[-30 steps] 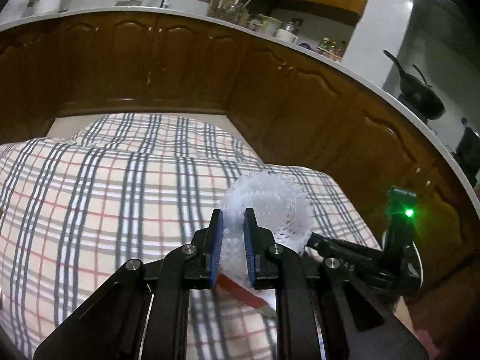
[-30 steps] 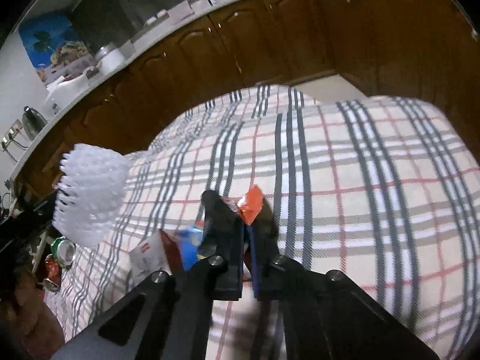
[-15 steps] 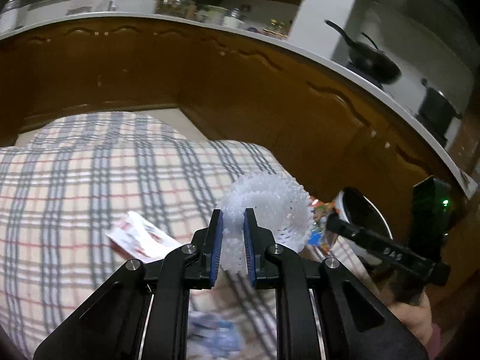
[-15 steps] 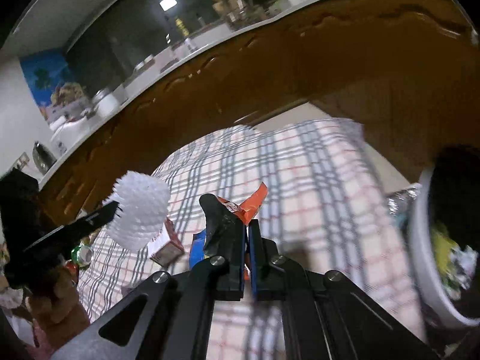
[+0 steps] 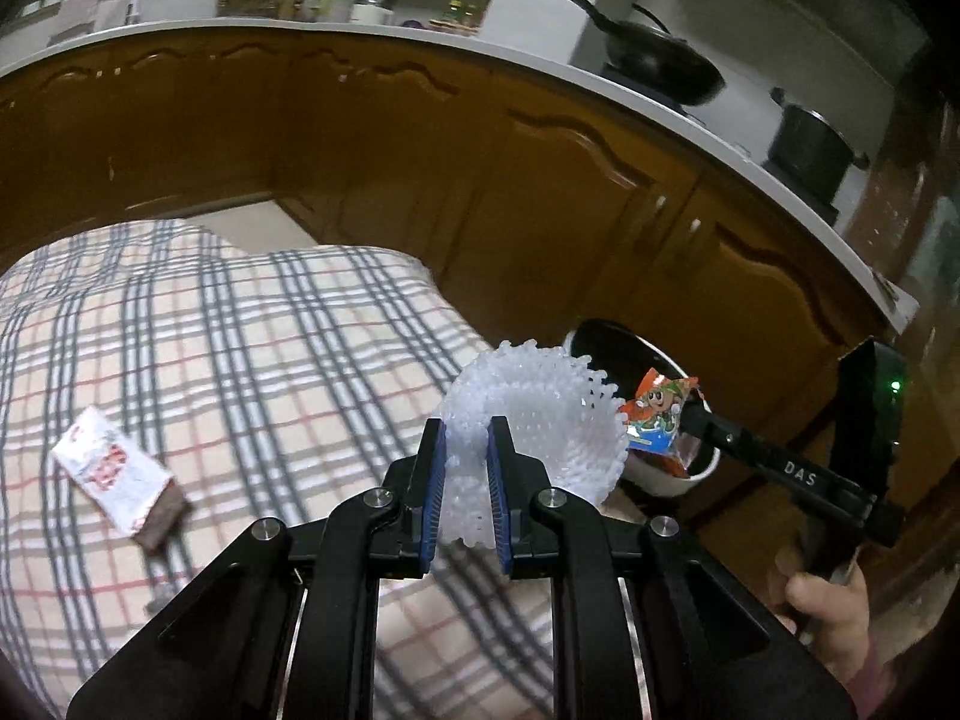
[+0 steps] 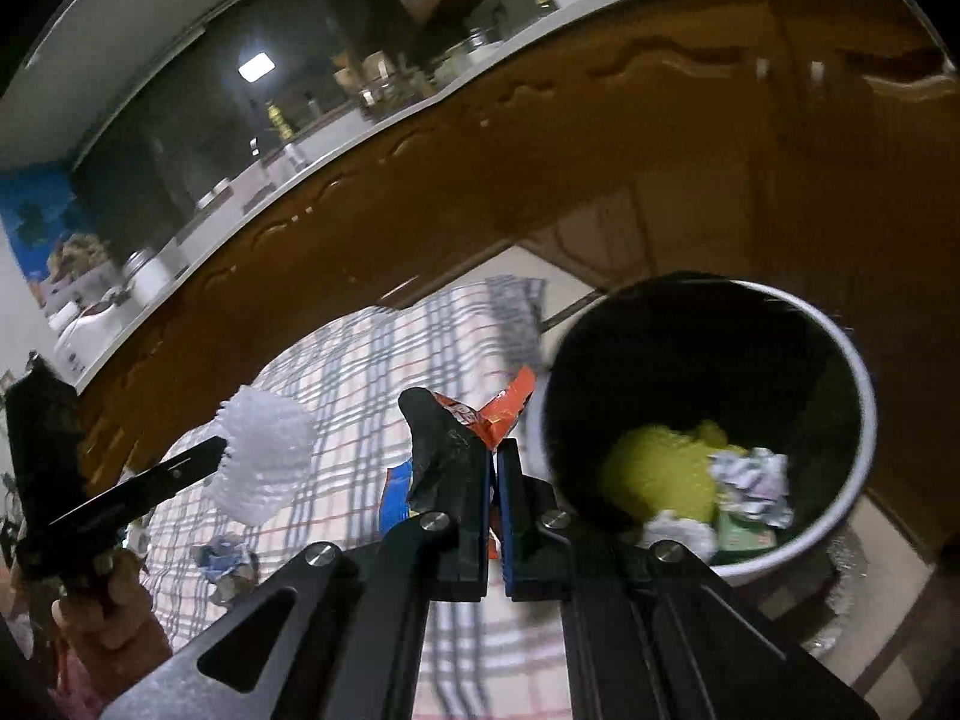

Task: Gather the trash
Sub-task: 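Carry the net and wrapper over the black bin and open both tools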

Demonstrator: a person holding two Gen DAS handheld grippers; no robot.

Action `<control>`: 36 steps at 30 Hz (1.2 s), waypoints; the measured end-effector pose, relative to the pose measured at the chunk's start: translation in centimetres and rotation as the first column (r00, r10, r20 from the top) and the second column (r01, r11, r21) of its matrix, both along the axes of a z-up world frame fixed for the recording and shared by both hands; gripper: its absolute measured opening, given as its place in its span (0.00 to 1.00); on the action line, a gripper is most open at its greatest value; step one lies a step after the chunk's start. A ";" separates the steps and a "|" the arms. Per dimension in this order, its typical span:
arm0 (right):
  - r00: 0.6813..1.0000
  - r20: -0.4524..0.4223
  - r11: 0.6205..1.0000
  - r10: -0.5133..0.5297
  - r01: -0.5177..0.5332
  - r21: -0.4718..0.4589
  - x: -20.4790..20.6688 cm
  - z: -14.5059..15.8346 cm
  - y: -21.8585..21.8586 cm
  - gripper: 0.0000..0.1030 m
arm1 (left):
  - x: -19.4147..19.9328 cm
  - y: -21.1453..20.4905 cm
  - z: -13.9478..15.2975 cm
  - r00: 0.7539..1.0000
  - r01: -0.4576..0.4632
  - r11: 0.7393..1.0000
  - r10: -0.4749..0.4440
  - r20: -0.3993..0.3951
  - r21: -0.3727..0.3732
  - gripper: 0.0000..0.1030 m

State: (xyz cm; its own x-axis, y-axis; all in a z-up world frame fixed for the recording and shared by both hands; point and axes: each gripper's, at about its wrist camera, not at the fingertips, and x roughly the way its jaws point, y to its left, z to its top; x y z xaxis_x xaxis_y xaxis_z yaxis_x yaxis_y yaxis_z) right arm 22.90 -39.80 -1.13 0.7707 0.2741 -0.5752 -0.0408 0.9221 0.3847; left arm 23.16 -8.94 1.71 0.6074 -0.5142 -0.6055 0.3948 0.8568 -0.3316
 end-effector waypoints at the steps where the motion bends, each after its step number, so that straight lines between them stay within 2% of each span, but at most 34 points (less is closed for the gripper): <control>1: 1.000 0.002 1.000 -0.015 0.015 -0.004 -0.2 0.1 -0.6 0.02 | -0.1 -0.6 0.0 1.000 0.009 1.000 -0.009 0.000 0.002 0.12; 19: 0.992 -0.004 0.989 -0.127 0.127 -0.071 -0.4 0.0 -5.9 0.02 | 2.1 -10.2 0.5 0.990 0.139 0.989 -0.139 -0.018 0.052 0.12; 36: 0.987 -0.044 0.983 -0.152 0.146 -0.113 1.1 -0.8 -8.9 0.02 | 5.2 -16.9 -0.7 0.975 0.220 0.969 -0.214 -0.065 0.109 0.12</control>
